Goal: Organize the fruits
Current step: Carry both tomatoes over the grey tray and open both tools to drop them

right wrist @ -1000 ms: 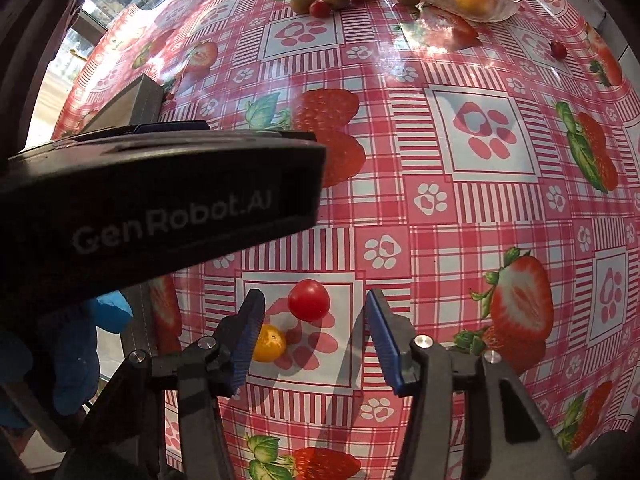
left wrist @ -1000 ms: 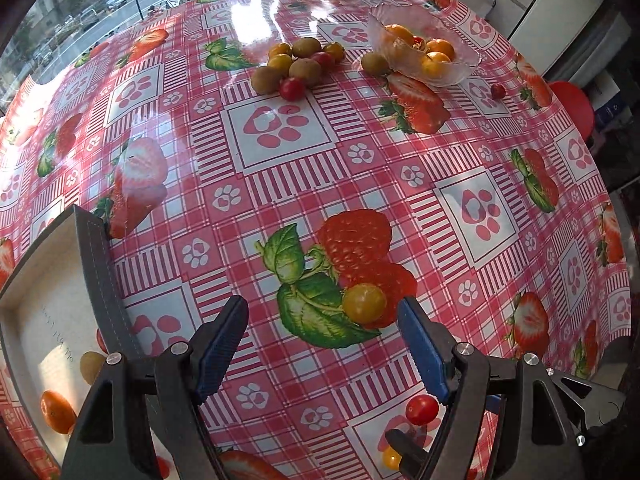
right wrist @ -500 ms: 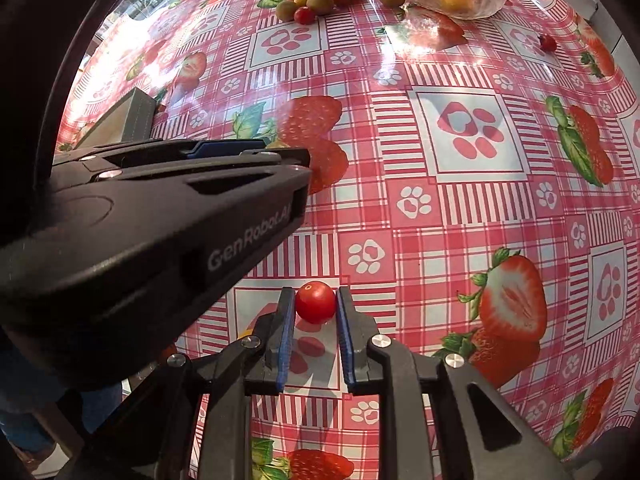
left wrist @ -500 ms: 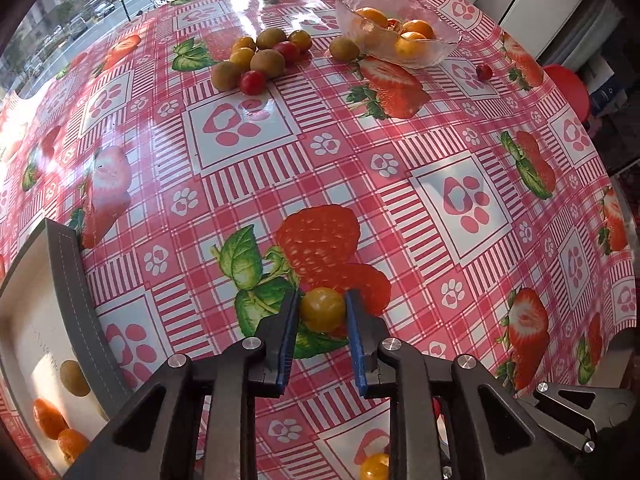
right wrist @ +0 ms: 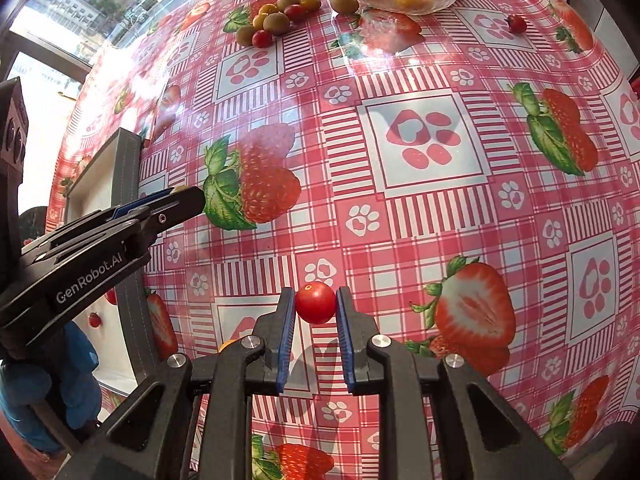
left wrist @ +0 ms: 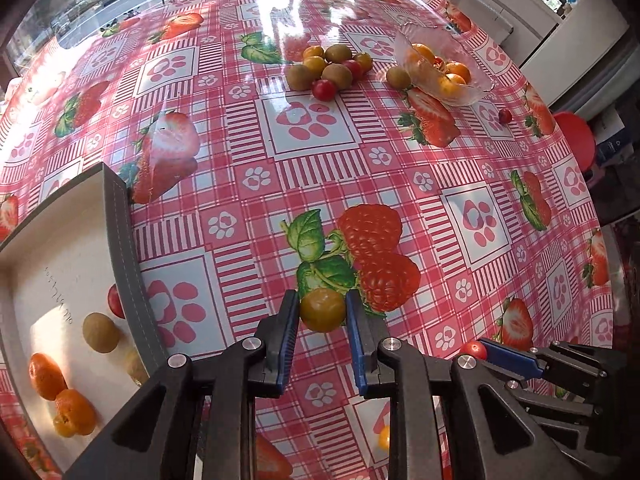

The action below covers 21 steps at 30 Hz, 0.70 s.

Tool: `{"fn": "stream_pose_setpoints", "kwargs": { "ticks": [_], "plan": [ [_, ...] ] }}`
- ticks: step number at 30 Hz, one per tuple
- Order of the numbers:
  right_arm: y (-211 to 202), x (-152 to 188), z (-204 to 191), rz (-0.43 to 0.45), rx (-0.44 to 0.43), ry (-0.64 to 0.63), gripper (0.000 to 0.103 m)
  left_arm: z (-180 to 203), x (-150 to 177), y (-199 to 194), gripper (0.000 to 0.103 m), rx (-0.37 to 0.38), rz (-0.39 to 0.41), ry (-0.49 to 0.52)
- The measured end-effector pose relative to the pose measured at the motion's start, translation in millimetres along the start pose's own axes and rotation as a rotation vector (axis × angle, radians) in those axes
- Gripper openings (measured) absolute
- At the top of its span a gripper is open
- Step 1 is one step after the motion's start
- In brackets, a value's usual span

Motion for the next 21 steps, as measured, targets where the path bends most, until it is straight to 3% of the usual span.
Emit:
{"fn": "stream_pose_setpoints", "kwargs": {
  "ticks": [21],
  "plan": [
    [10, 4, -59, -0.036, -0.013, -0.130, 0.022, -41, 43, -42, 0.025, -0.036, 0.037, -0.140]
  ]
}}
Point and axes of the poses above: each gripper's, at about its wrist camera, not at the fingertips, and y roughly the way its jaws point, z to its right, x to its underside, the point moved 2 cm from there along y, roughly the way its jaws point, and after that the axes turned 15 degrees about y, right-handed, at the moved point
